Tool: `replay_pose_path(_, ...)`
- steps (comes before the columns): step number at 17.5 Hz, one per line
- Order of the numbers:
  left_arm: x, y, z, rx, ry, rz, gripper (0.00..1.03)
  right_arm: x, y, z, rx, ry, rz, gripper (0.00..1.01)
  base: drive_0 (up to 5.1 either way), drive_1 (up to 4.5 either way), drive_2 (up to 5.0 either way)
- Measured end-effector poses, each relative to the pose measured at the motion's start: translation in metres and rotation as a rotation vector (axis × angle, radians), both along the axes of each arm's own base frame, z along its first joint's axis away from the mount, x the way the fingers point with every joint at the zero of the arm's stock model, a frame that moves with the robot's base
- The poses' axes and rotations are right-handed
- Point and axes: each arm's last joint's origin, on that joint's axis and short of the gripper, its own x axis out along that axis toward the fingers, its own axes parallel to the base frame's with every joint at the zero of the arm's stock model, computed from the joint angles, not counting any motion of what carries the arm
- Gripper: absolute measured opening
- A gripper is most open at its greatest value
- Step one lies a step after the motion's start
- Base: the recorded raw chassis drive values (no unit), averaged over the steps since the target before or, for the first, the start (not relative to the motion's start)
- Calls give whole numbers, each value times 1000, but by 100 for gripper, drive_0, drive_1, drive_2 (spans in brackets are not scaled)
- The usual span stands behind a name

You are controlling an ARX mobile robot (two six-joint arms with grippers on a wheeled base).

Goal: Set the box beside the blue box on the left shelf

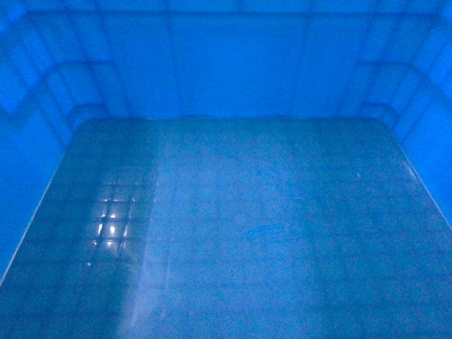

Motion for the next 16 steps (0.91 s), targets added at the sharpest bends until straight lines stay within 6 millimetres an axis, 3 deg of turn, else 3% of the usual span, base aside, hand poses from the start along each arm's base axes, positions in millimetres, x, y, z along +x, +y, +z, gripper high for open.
replay_pose_path(16, 0, 0, -1, 2, 3, -1, 9, 0, 0, -1, 0, 1, 0, 12, -2, 430, -434)
